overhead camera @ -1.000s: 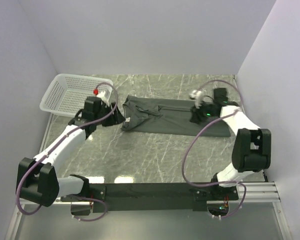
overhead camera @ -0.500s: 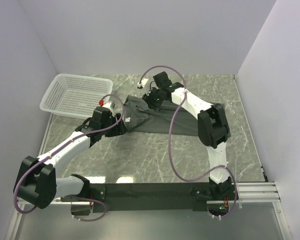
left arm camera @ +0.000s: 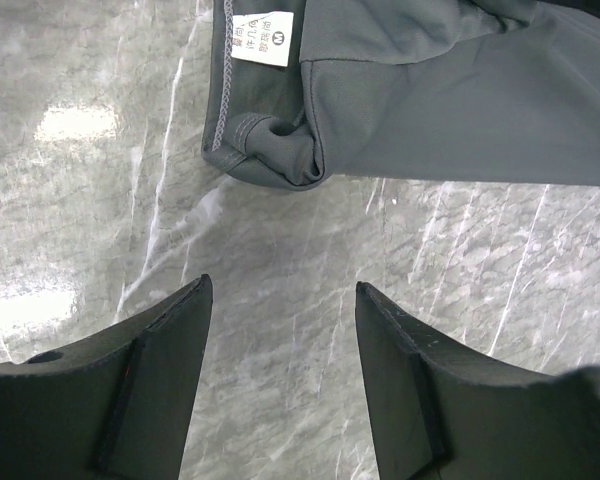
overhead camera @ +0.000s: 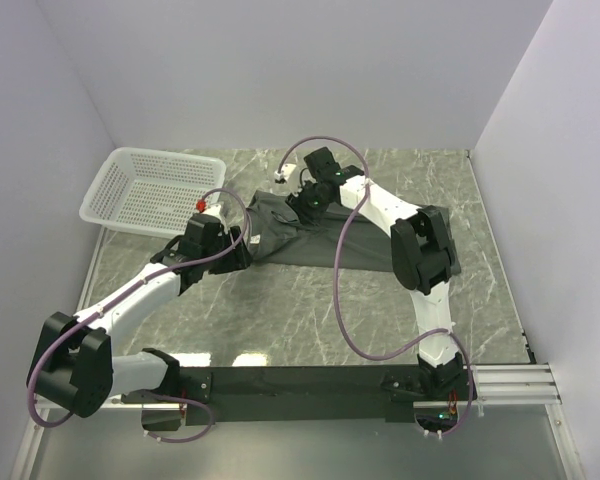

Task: Fold and stack the t-shirts
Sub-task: Fold the tshirt

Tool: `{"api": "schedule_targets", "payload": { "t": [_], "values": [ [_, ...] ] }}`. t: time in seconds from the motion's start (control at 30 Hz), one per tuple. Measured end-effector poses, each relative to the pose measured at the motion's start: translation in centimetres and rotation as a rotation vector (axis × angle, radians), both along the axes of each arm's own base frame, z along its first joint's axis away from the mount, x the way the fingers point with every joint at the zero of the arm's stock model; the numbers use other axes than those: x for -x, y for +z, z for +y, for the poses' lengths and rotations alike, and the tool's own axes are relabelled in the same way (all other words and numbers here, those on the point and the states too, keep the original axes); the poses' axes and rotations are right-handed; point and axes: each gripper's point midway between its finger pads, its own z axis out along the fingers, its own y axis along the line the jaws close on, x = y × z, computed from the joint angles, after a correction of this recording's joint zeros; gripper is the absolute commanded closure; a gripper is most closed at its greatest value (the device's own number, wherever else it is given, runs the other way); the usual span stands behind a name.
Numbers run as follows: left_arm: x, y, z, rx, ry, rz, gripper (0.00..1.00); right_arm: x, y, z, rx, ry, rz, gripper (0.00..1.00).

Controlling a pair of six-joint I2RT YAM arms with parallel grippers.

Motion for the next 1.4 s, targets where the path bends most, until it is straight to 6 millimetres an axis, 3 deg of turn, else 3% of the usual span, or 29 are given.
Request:
{"api": "schedule_targets", "payload": {
  "t": [0.23, 0.33, 0.43, 0.5, 0.8, 1.03, 1.23, 1.27, 1.33, 1.4],
  "values": [
    [0.0, 0.0, 0.0, 0.001, 0.000, 0.001, 0.36, 0.9, -0.1, 0.7, -0.007, 0.015, 0.025, 0.63],
    [0.1, -0.2, 0.0, 0.002, 0.003, 0.007, 0.36, 1.0, -0.3, 0.9, -0.008, 0.012, 0.034, 0.73],
    [0.2, -0.2, 0.0, 0.006, 0.006, 0.009, 0.36, 0.9, -0.7, 1.0, -0.005, 0.009, 0.042, 0.94],
    [0.2, -0.2, -0.1, 0.008, 0.007, 0.011, 0.36, 0.9, -0.8, 1.0, -0.005, 0.005, 0.047, 1.00],
    [0.2, -0.2, -0.1, 0.006, 0.008, 0.010, 0.36, -0.3, -0.4, 0.8, -0.041, -0.069, 0.040, 1.00],
    [0.2, -0.7, 0.0, -0.002, 0.010, 0.021, 0.37, -3.8, 0.4, -2.5, -0.076, -0.257, -0.015, 1.00],
    [0.0, -2.0, -0.1, -0.028, 0.004, 0.064, 0.37, -5.1, 0.5, -4.2, -0.084, -0.361, -0.021, 0.99],
    [-0.1, -2.1, -0.1, -0.034, 0.001, 0.069, 0.37, -5.1, 0.5, -4.1, -0.086, -0.365, -0.018, 0.85],
    [-0.7, -2.0, -0.4, -0.046, -0.012, 0.067, 0.37, -5.0, 0.5, -4.1, -0.091, -0.377, -0.009, 0.66],
    [-1.2, -1.7, -0.7, -0.060, -0.028, 0.059, 0.37, -4.9, 0.5, -4.0, -0.095, -0.382, -0.004, 0.59]
  ]
}}
